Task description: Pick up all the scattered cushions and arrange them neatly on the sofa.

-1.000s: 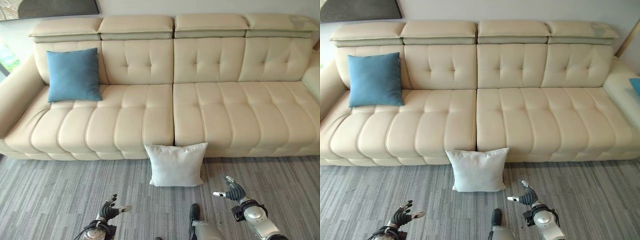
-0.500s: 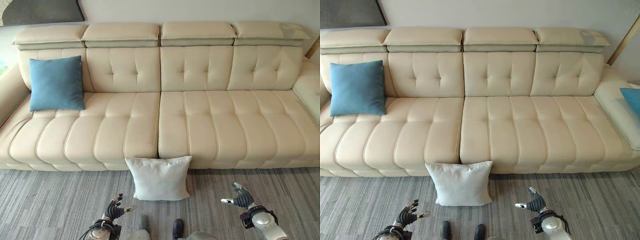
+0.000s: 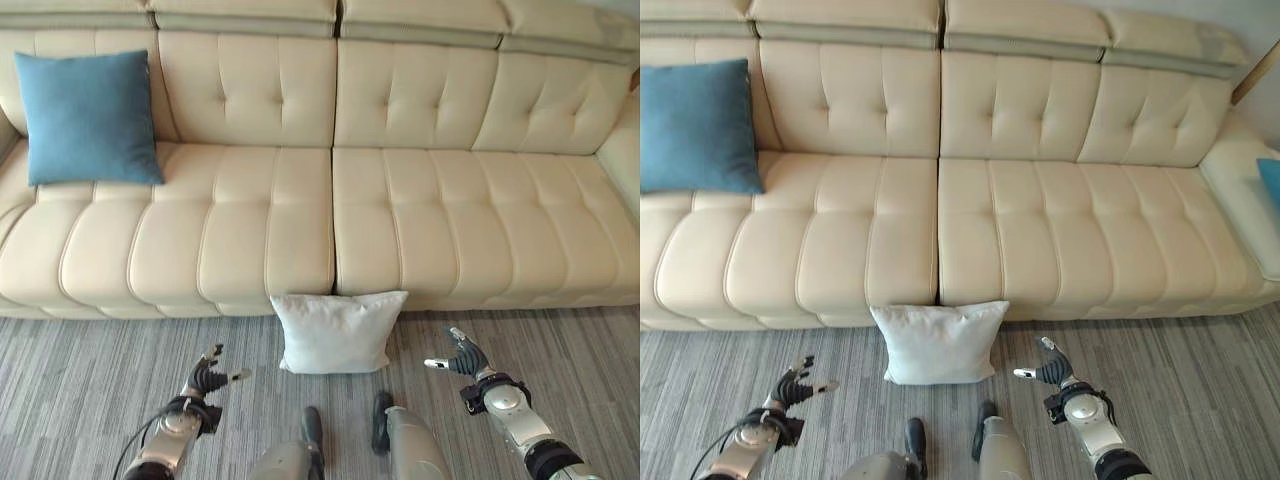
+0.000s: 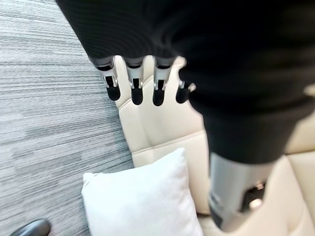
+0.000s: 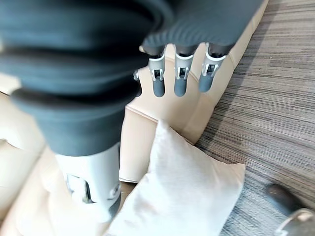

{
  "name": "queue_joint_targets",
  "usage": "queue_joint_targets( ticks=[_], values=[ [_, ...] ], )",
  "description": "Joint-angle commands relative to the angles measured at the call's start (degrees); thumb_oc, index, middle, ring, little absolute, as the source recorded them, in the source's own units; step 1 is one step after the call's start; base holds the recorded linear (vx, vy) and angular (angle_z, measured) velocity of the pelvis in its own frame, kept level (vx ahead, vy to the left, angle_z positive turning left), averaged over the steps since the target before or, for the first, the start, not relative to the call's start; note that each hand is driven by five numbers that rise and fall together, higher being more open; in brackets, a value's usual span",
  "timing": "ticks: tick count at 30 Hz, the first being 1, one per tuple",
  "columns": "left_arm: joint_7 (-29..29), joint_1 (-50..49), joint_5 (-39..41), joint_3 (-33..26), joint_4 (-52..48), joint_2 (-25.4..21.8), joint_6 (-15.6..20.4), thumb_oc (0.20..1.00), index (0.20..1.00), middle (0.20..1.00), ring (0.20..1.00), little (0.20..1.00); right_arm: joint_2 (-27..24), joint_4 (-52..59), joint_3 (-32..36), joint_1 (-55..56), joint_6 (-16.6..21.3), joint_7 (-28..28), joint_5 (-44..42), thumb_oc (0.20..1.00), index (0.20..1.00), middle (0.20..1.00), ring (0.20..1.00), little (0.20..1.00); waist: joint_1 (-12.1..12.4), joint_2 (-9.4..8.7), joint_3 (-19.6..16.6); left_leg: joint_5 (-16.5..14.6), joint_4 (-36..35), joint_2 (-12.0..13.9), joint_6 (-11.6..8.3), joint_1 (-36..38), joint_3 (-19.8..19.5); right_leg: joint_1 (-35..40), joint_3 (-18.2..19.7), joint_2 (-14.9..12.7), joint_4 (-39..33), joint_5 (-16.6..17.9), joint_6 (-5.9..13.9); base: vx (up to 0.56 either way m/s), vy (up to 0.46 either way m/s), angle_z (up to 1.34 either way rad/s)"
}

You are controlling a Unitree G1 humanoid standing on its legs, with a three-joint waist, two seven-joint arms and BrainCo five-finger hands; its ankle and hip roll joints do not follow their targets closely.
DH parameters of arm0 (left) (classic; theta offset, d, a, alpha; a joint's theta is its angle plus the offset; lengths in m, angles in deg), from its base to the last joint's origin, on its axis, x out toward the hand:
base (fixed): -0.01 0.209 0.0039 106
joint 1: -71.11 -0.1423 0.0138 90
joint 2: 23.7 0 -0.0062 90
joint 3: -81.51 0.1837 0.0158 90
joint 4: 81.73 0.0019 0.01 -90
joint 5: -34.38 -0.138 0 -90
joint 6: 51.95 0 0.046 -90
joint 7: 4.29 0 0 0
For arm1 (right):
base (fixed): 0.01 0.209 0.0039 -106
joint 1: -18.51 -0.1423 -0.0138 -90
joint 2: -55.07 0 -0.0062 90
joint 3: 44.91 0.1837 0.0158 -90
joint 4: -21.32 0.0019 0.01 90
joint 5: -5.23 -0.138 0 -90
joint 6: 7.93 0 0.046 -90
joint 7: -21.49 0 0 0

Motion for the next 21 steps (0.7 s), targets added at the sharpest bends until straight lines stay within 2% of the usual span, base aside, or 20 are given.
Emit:
queue_joint_targets(
  ticks=[1,3,4,8,9,10,12,14,15,17,18,21],
  values=[
    [3.65,2.29,6.03,-0.37,-0.87,-0.05,3.76,1.0,1.0,1.0,1.0,1.0,-3.02,-2.59,-1.65,-4.0,1.97,-3.75,-3.24,1.0,1.0,1.0,1.0,1.0,0.24,0.12,-0.1,-7.48,13.75,4.91,-2.81,-8.14,-2.71,1.79,0.74,-0.66,-1.86,2.87,2.11,-0.23,-0.283,0.75],
    [4.9,6.01,8.05,0.42,0.8,-0.3,4.26,1.0,1.0,1.0,1.0,1.0,-3.28,-5.41,-1.79,-7.51,2.21,-5.15,-5.42,1.0,1.0,1.0,1.0,1.0,-0.03,0.19,0.8,-7.07,16.32,5.09,-3.09,-12.98,-3.24,-2.09,-0.08,-0.52,-0.3,2.21,1.44,-0.09,-0.137,0.4],
    [5.51,8.15,9.17,0.8,1.76,-0.53,4.69,1.0,1.0,1.0,1.0,1.0,-3.77,-6.44,-2.0,-9.81,2.48,-5.84,-6.47,1.0,1.0,1.0,1.0,1.0,-0.19,0.62,1.27,-8.53,17.41,5.38,-3.55,-14.58,-3.78,-3.8,-0.09,-0.11,1.21,0.19,1.76,-0.07,-0.11,0.05],
    [7.02,18.41,13.35,1.67,7.61,-2.73,5.01,1.0,1.0,1.0,1.0,1.0,-5.5,-13.03,-4.05,-21.08,2.42,-8.34,-9.28,1.0,1.0,1.0,1.0,1.0,-1.08,0.94,2.65,-8.63,22.22,6.61,-3.81,-25.33,-4.13,-14.51,0.32,-0.17,6.46,-1.35,1.03,-0.13,-0.075,-0.01],
    [6.98,18.57,13.39,1.66,7.74,-2.75,5.05,1.0,1.0,1.0,1.0,1.0,-5.49,-13.17,-4.08,-21.26,2.47,-8.32,-9.32,1.0,1.0,1.0,1.0,1.0,-1.12,0.95,2.54,-8.69,22.39,6.62,-3.81,-25.65,-4.14,-14.82,0.33,-0.18,6.62,-1.41,1.02,-0.15,-0.035,0.01],
    [7.53,24.4,15.93,2.24,10.69,-3.47,5.13,1.0,1.0,1.0,1.0,1.0,-6.36,-17.55,-5.15,-27.88,2.29,-9.33,-11.12,1.0,1.0,1.0,1.0,1.0,-1.23,1.43,3.28,-8.95,25.58,7.13,-3.81,-31.33,-4.32,-20.24,0.72,-0.6,9.77,-2.29,0.62,-0.09,-0.021,0.04],
    [7.8,27.02,17.06,2.28,12.46,-4.43,5.31,1.0,1.0,1.0,1.0,1.0,-6.86,-19.68,-5.73,-31.24,1.87,-9.74,-11.88,1.0,1.0,1.0,1.0,1.0,-1.3,1.73,3.51,-9.24,27.06,7.26,-3.77,-34.41,-4.63,-23.68,0.89,-0.54,12.21,-2.88,0.44,-0.11,-0.02,-0.02],
    [7.86,31.09,18.12,3.27,14.19,-5.23,5.42,1.0,1.0,1.0,1.0,1.0,-6.55,-22.44,-6.66,-36.89,2.09,-10.36,-13.82,1.0,1.0,1.0,1.0,1.0,-1.4,2.31,3.4,-10.14,30.91,7.73,-3.63,-40.57,-4.88,-29.92,1.63,-0.59,15.88,-3.9,0.13,-0.1,-0.01,-0.02],
    [8.08,36.05,19.09,5.15,16.29,-6.08,5.47,1.0,1.0,1.0,1.0,1.0,-5.67,-24.76,-8.32,-43.48,2.29,-11.41,-16.02,1.0,1.0,1.0,1.0,1.0,-1.39,2.87,3.09,-10.89,35.9,8.25,-3.4,-49.0,-5.46,-37.68,2.64,-0.71,20.5,-4.91,-0.28,-0.08,-0.005,0.02],
    [8.1,37.4,19.18,5.95,16.72,-6.33,5.37,1.0,1.0,1.0,1.0,1.0,-5.32,-25.16,-8.67,-45.04,2.36,-11.57,-16.65,1.0,1.0,1.0,1.0,1.0,-1.51,3.06,2.76,-11.12,37.09,8.23,-3.37,-51.28,-5.61,-39.97,3.04,-0.7,21.78,-5.29,-0.44,-0.03,-0.003,-0.04],
    [8.53,41.5,18.42,9.0,16.88,-6.34,5.18,1.0,1.0,1.0,1.0,1.0,-4.1,-25.8,-10.04,-48.91,2.39,-12.44,-18.16,1.0,1.0,1.0,1.0,1.0,-1.48,3.68,2.59,-11.52,39.78,7.55,-3.18,-55.35,-5.97,-44.05,3.54,-0.63,24.89,-6.06,-0.86,0.01,0.006,-0.03],
    [8.51,46.99,17.11,13.19,17.85,-5.01,4.55,1.0,1.0,1.0,1.0,1.0,-1.12,-26.14,-11.48,-53.01,2.45,-12.93,-20.65,1.0,1.0,1.0,1.0,1.0,-1.29,4.45,2.31,-12.1,42.68,6.74,-2.78,-60.09,-6.2,-48.73,4.03,-0.69,28.21,-7.04,-1.46,0.01,0.005,0.06]
  ],
)
